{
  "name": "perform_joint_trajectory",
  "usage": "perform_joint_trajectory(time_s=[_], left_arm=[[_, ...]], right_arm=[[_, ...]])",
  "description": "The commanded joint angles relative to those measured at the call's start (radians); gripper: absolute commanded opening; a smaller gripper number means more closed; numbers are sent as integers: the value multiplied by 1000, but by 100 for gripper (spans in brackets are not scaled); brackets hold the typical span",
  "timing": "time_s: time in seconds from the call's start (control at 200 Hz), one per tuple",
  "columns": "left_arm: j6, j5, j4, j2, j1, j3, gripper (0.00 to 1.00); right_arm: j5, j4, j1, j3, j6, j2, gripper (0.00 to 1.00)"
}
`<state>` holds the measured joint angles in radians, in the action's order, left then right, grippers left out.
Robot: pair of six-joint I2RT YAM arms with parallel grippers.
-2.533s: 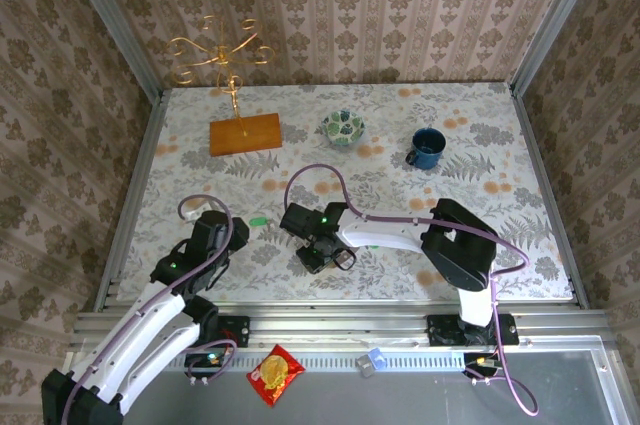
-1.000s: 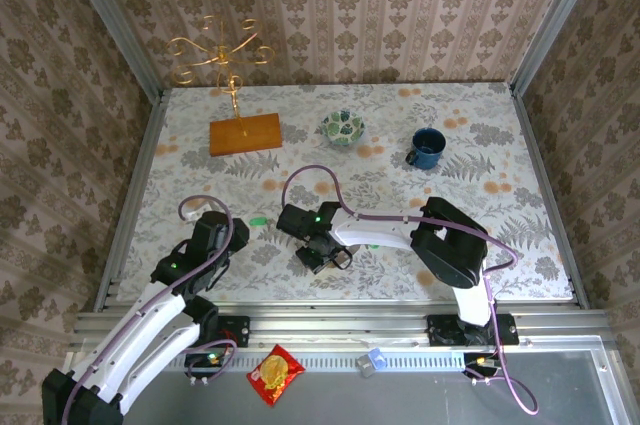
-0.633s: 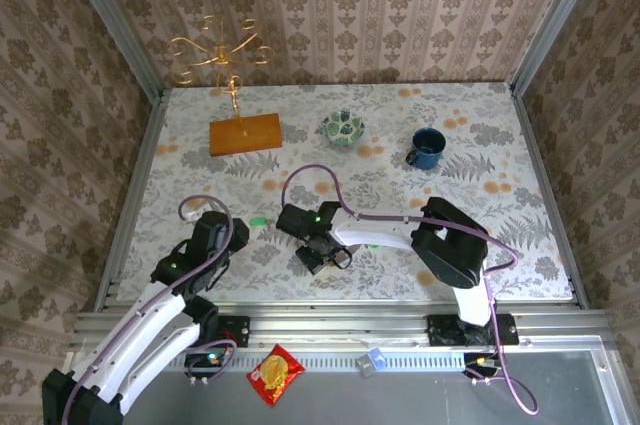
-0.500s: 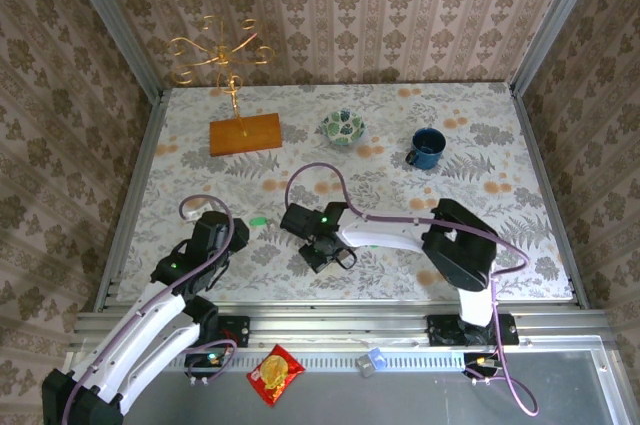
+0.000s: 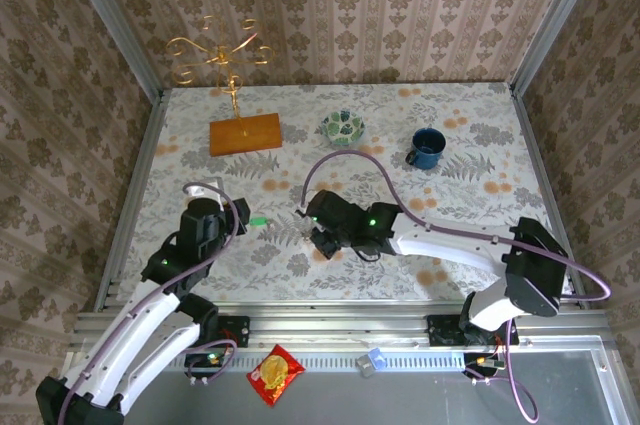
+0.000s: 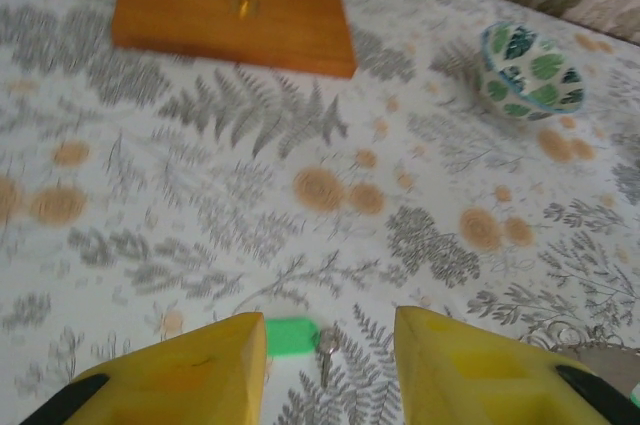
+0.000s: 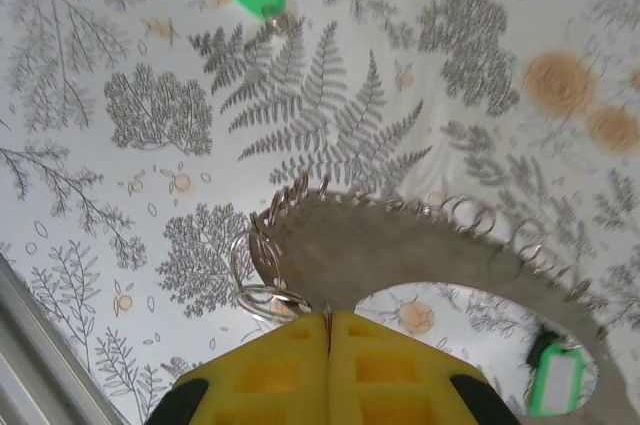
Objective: Put the keys on the keyring
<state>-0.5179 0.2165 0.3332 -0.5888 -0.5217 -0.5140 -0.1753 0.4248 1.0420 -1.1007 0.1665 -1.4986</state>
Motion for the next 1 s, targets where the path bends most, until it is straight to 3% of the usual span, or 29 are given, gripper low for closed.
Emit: perform_joint_trajectory(time_s=[0.0, 0.255, 0.58, 0.995], left_arm=[[210, -44, -99, 8, 3, -44, 38], [454, -93, -189, 0, 2, -76, 38], [660, -224, -236, -42, 0, -111, 38], [862, -600, -364, -56, -3, 1, 31]], right_arm=[[39, -117, -46, 32, -78, 68, 0], [173, -157, -154, 47, -154, 139, 0], [389, -279, -243, 114, -271, 193, 0], [653, -330, -318, 156, -379, 222, 0]])
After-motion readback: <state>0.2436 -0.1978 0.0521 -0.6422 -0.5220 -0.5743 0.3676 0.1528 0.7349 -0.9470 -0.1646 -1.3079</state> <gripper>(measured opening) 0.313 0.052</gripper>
